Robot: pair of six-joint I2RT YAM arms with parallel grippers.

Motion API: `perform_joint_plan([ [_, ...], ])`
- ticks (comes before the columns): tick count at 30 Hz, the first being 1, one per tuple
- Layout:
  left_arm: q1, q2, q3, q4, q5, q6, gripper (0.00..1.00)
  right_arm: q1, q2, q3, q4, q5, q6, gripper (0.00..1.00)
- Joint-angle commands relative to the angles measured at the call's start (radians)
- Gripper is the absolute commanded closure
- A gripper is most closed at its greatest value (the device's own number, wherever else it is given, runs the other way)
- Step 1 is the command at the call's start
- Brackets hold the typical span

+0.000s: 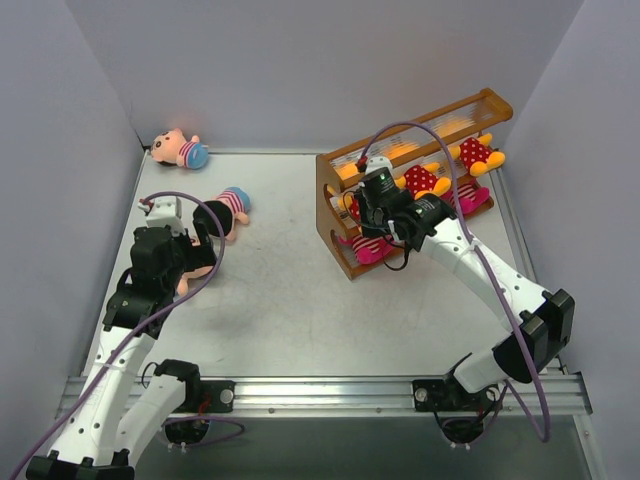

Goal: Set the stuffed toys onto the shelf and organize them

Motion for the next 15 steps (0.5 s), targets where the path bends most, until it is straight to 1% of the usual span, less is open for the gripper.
perform_joint_plan([
  [1, 0.0, -0.013, 0.005, 0.05, -0.005, 0.014, 0.06, -0.008, 0.011, 0.015, 0.042, 0.024, -0.004, 1.0],
  [11, -0.002, -0.013, 0.005, 0.05, -0.004, 0.015, 0.06, -0.006, 0.028, 0.014, 0.027, 0.021, -0.006, 0.92],
  [14, -0.002, -0.013, 0.004, 0.05, -0.004, 0.017, 0.06, -0.008, 0.031, 0.014, 0.017, 0.024, -0.007, 0.88],
  [15, -0.002, -0.015, 0.004, 0.05, -0.004, 0.017, 0.06, -0.008, 0.033, 0.012, 0.016, 0.022, -0.009, 0.85],
])
